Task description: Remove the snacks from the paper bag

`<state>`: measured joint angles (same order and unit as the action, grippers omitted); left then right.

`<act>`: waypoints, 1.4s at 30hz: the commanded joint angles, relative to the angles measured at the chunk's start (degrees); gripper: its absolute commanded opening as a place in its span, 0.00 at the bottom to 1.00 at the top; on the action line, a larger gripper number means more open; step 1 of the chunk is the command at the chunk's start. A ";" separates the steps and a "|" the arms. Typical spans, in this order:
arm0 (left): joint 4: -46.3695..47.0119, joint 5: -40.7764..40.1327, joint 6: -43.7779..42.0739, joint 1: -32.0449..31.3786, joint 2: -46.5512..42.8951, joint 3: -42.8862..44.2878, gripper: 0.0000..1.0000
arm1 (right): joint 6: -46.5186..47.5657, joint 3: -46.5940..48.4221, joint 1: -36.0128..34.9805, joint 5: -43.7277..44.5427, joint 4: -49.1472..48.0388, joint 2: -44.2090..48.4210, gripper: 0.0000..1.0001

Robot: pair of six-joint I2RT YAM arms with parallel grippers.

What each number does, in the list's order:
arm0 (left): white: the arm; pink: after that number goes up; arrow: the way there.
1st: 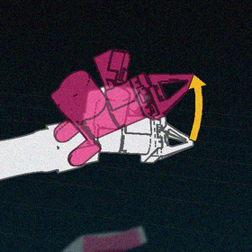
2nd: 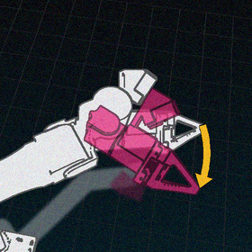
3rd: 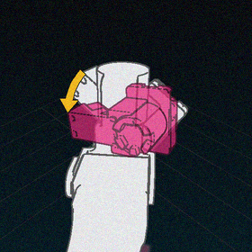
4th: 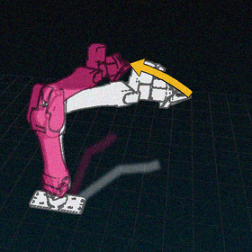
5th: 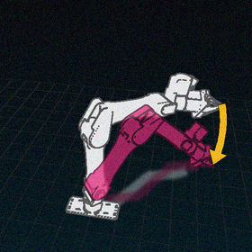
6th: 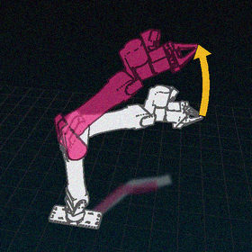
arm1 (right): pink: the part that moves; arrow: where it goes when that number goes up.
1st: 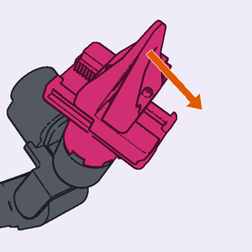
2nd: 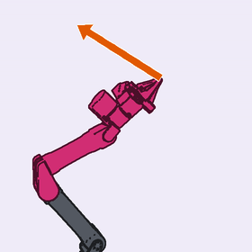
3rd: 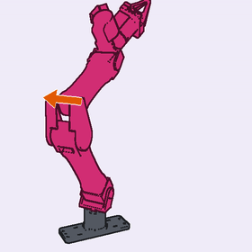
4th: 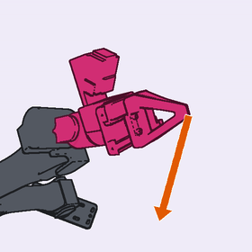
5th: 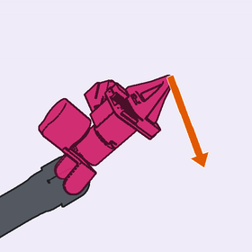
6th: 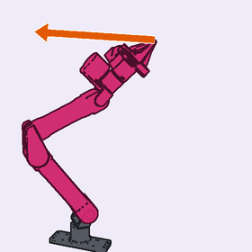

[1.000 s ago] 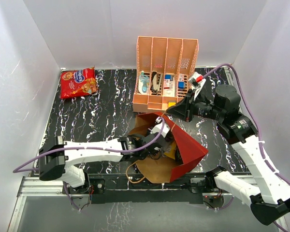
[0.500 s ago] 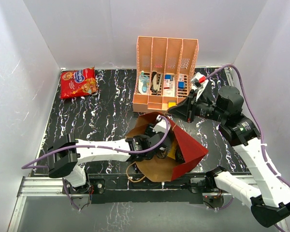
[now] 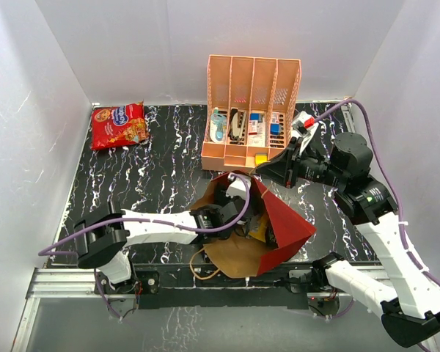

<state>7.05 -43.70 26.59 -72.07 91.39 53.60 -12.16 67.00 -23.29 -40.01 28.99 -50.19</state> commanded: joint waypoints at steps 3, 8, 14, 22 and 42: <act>-1.24 -1.49 4.61 4.17 3.36 2.06 0.71 | -0.33 2.23 -0.05 0.58 -2.62 1.68 0.08; 2.94 2.12 2.68 4.31 4.08 0.16 0.65 | -0.27 2.42 -0.09 0.72 -2.41 1.72 0.08; 1.39 4.20 3.01 4.31 4.07 0.67 0.44 | 0.12 2.52 -0.09 1.26 -1.95 1.76 0.08; -4.03 6.97 3.72 4.32 -1.38 2.79 0.13 | 0.63 2.12 -0.08 2.48 -1.08 2.29 0.08; -19.88 24.95 -5.39 4.35 -29.71 9.04 0.00 | 1.01 -1.68 -0.09 5.79 0.95 5.63 0.08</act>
<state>-8.25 -23.46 26.52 -67.85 66.35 58.81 -11.75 65.73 -23.29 -35.31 32.49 -45.71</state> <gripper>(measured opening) 0.083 0.077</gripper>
